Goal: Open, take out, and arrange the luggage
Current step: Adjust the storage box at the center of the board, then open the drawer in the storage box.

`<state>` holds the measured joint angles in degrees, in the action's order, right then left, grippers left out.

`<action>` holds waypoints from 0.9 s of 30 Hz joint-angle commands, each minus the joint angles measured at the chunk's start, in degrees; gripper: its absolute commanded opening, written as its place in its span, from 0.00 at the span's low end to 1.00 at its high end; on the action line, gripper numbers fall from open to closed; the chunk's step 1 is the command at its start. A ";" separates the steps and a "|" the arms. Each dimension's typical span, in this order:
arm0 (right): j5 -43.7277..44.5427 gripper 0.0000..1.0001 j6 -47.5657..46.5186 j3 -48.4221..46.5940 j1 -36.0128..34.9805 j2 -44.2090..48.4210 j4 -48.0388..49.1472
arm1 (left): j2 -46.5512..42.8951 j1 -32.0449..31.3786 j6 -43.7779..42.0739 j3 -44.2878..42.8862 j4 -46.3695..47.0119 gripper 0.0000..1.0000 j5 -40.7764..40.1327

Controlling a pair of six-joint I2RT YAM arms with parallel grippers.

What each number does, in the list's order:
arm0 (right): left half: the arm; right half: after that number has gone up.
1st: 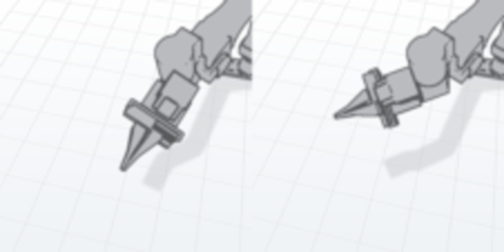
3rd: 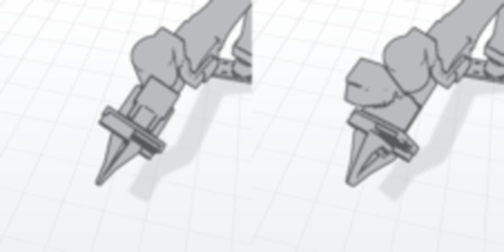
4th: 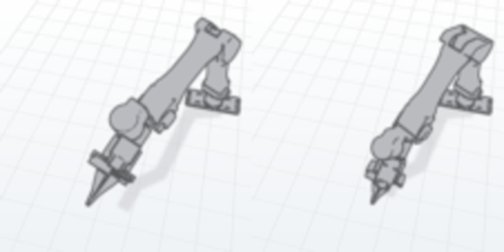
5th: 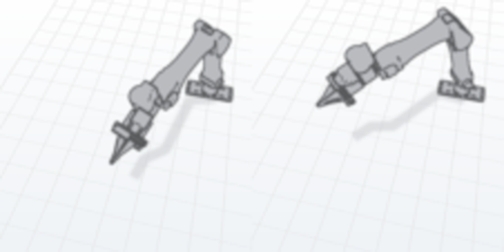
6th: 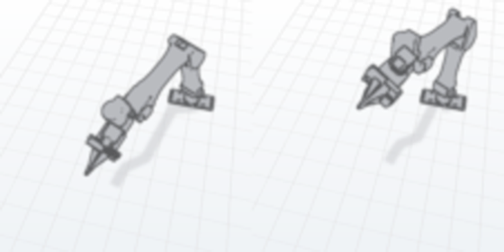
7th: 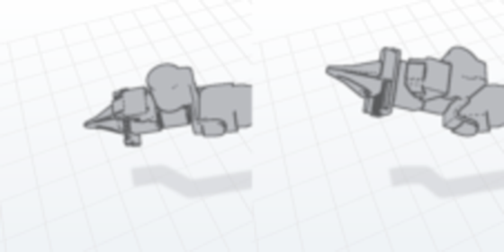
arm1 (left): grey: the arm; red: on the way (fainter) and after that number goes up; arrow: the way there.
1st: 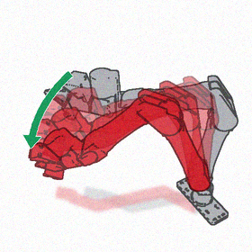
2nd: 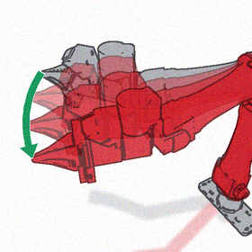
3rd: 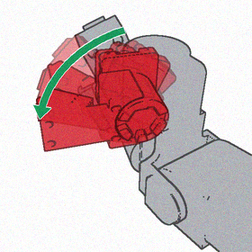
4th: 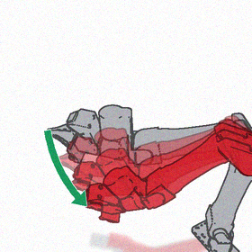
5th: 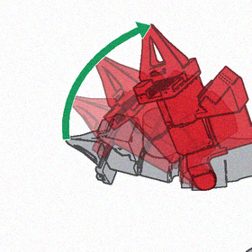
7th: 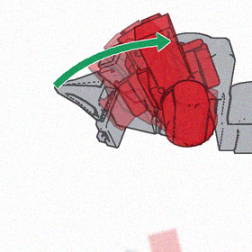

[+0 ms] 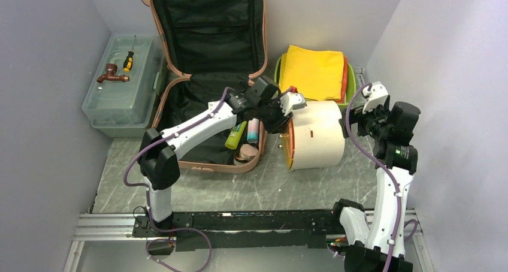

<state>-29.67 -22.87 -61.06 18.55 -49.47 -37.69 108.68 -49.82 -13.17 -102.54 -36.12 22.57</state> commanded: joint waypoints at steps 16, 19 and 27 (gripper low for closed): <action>-8.54 0.99 10.25 1.77 -11.60 -4.00 7.33 | -10.97 2.61 -1.70 10.85 6.49 0.00 -2.23; -5.96 0.99 11.85 -0.62 -16.20 -6.96 9.00 | -12.26 3.69 -3.02 11.22 5.04 0.00 0.99; 1.86 1.00 14.70 -6.35 -27.48 -13.26 12.34 | -16.28 7.77 -4.28 13.98 4.16 0.00 7.17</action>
<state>-29.50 -10.68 -62.81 -3.29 -60.75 -29.95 97.08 -43.31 -15.62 -88.88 -33.61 23.83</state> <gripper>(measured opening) 0.994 0.278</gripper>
